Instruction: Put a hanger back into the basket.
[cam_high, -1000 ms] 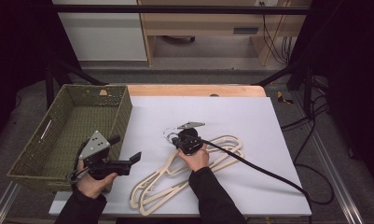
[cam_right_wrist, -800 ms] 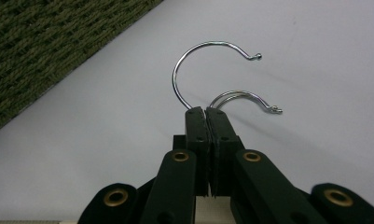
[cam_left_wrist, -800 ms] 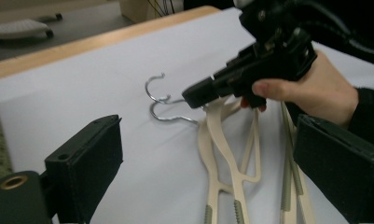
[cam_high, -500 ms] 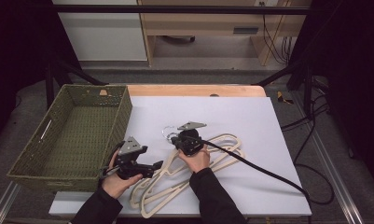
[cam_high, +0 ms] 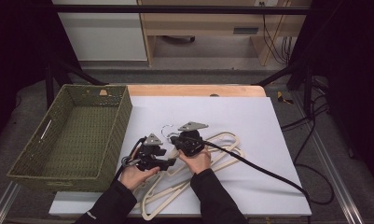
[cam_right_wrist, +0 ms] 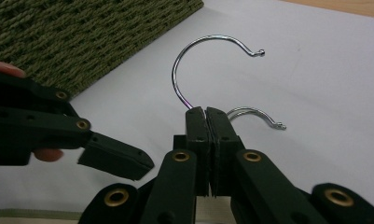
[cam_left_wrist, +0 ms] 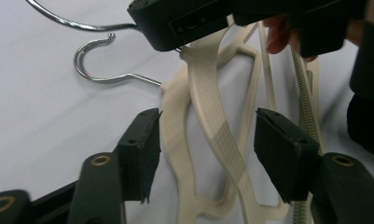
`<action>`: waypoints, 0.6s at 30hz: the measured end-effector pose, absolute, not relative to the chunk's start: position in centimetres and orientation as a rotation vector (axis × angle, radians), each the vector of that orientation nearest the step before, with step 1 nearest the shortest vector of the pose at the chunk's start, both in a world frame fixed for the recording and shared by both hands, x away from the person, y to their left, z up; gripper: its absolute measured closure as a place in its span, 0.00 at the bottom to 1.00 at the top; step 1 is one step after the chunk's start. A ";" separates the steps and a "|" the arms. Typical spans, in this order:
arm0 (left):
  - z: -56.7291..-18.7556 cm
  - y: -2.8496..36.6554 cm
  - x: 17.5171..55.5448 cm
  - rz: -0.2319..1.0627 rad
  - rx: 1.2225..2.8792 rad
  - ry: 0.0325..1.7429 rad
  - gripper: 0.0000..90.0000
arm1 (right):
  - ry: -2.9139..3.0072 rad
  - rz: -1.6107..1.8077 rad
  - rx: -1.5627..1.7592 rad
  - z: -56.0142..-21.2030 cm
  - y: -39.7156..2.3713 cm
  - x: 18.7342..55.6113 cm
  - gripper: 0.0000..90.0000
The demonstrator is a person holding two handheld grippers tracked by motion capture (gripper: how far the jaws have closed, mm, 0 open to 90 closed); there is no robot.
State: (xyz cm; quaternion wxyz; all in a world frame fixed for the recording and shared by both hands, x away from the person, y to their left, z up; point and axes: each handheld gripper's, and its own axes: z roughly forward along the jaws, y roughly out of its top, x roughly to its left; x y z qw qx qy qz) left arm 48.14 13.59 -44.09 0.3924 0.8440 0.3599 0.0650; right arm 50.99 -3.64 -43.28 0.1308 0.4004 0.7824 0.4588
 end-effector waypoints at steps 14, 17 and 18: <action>-44.0 13.1 48.7 0.005 2.115 0.975 0.81 | 2.274 1.350 1.114 -42.5 -3.9 50.3 0.99; -43.8 13.2 48.5 -0.005 2.101 0.985 0.84 | 2.269 1.349 1.079 -42.1 -4.2 49.9 0.98; -43.8 13.2 48.5 -0.005 2.101 0.985 0.85 | 2.269 1.349 1.079 -42.1 -4.2 49.9 0.98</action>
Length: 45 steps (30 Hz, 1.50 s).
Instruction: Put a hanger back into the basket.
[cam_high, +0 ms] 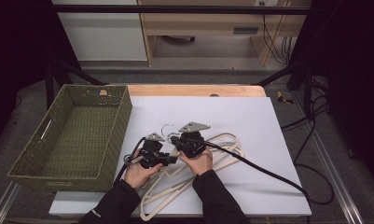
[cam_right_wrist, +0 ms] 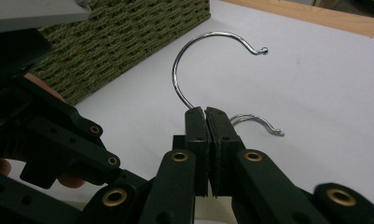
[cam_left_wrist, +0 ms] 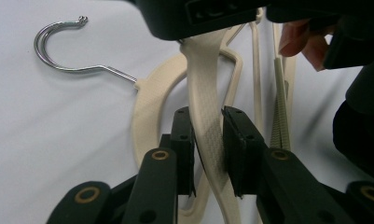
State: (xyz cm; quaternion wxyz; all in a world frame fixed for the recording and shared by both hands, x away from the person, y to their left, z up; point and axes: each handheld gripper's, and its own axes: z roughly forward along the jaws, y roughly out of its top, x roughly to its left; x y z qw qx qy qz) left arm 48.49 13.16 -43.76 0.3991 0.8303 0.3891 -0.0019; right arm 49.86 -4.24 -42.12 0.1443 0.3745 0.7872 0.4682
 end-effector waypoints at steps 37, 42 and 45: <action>-35.2 12.0 43.4 0.181 2.036 0.759 0.96 | 1.986 1.585 0.995 -38.4 -22.8 41.9 0.05; -33.1 13.6 43.9 0.217 2.008 0.755 0.96 | 1.975 1.572 1.038 -39.2 -23.3 42.2 0.05; -31.3 15.0 44.0 0.247 1.978 0.745 0.96 | 1.966 1.571 1.046 -39.4 -23.8 42.3 0.05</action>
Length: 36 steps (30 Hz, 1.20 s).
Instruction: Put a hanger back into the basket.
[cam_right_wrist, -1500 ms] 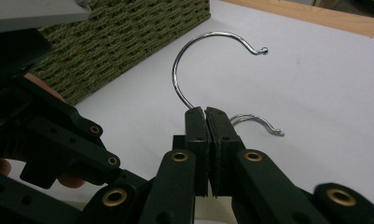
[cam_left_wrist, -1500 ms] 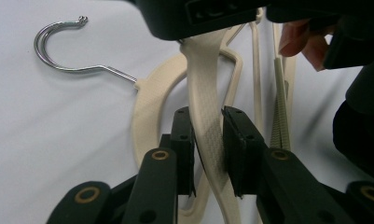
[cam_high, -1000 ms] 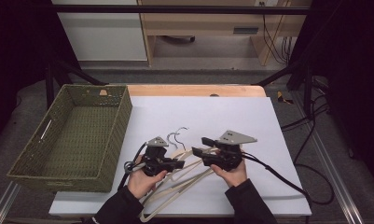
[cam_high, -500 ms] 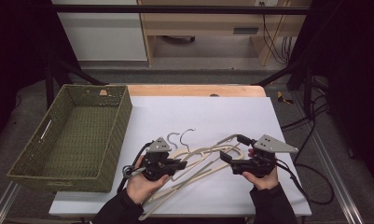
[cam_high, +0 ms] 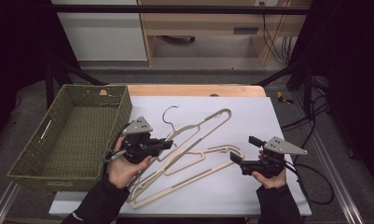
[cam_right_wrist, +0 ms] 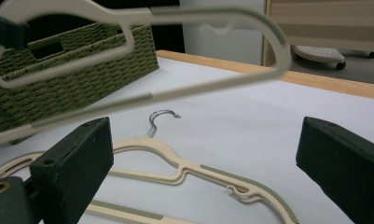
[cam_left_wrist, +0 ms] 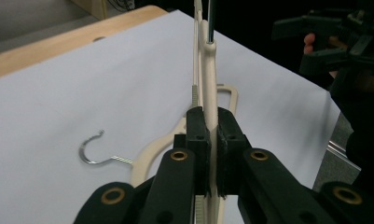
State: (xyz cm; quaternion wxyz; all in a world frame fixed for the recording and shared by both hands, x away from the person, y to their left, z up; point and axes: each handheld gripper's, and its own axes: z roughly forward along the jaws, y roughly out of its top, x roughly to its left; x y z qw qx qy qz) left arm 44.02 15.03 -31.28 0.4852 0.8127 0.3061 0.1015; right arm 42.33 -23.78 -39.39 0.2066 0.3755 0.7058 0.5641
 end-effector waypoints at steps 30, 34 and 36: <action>-23.4 27.9 46.9 0.464 1.847 0.804 0.96 | 1.904 1.510 1.111 -39.8 -25.5 42.5 0.04; -23.4 29.8 47.6 0.490 1.843 0.831 0.96 | 1.908 1.503 1.106 -39.9 -25.5 42.6 0.04; -23.5 30.5 47.9 0.500 1.848 0.839 0.96 | 1.907 1.501 1.109 -39.9 -25.5 42.6 0.04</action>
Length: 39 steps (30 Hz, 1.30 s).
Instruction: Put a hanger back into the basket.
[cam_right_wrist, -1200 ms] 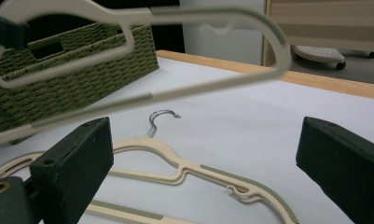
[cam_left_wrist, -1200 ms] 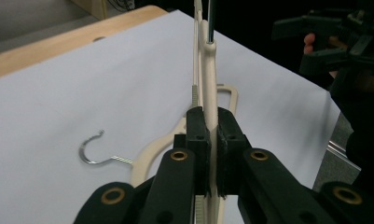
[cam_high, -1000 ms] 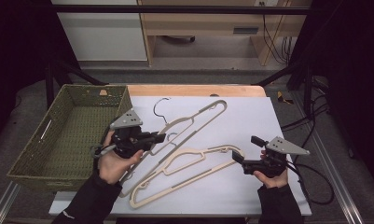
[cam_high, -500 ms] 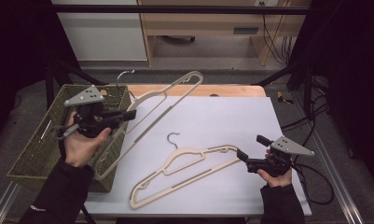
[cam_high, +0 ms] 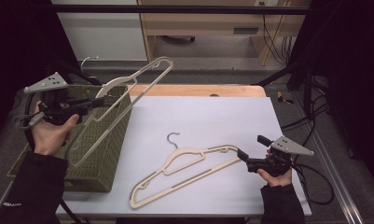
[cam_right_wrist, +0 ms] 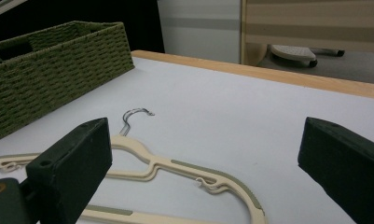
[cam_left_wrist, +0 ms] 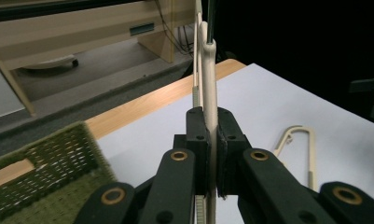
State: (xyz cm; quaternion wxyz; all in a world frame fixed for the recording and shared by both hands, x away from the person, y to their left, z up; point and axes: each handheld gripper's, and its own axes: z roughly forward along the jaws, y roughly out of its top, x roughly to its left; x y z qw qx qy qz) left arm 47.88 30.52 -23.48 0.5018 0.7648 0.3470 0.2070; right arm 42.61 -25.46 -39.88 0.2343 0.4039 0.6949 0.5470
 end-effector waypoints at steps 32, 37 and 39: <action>-28.4 41.5 50.5 0.579 1.891 1.051 0.96 | 1.919 1.485 1.111 -40.3 -25.2 42.9 0.04; -29.1 42.7 50.4 0.584 1.903 1.075 0.96 | 1.926 1.487 1.111 -40.3 -25.2 42.9 0.04; -29.4 42.7 50.3 0.576 1.905 1.073 0.96 | 1.924 1.481 1.112 -40.3 -25.1 42.9 0.04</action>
